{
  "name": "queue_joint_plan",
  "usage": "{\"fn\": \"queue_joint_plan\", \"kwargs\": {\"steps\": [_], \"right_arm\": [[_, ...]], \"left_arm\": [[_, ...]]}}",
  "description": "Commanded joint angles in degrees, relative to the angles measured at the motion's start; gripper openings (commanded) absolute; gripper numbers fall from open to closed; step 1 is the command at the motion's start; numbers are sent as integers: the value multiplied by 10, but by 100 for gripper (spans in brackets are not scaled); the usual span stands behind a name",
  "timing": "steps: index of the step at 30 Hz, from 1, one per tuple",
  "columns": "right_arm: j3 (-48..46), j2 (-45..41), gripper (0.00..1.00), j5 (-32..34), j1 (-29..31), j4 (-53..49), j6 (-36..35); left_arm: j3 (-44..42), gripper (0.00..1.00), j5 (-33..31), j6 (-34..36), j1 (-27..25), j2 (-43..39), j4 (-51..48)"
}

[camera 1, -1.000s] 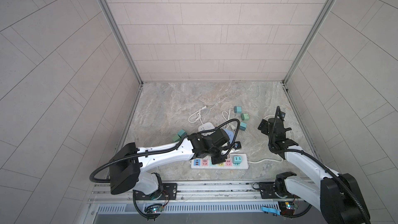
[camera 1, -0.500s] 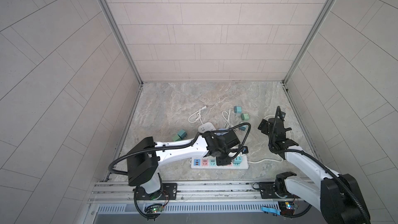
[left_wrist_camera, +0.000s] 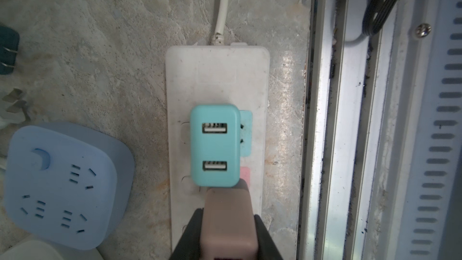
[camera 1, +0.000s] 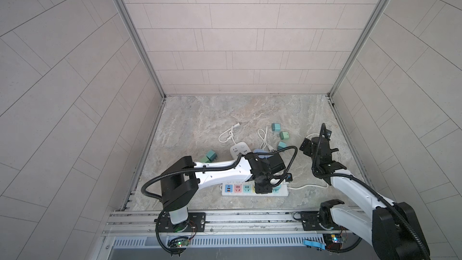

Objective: Insert the plug
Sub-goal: 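Press the pink adapter down into the strip socket with the left gripper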

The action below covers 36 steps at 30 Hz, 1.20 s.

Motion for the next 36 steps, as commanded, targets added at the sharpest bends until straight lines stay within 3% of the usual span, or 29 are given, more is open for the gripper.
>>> {"fn": "queue_joint_plan", "kwargs": {"steps": [1, 17, 36], "right_arm": [[1, -3, 94, 9, -2, -6, 10], [3, 1, 94, 8, -2, -8, 10], [4, 2, 94, 8, -3, -8, 9]], "left_arm": [[17, 0, -8, 19, -4, 11, -23], [45, 0, -46, 21, -4, 34, -76], [66, 0, -25, 23, -9, 77, -89]]}}
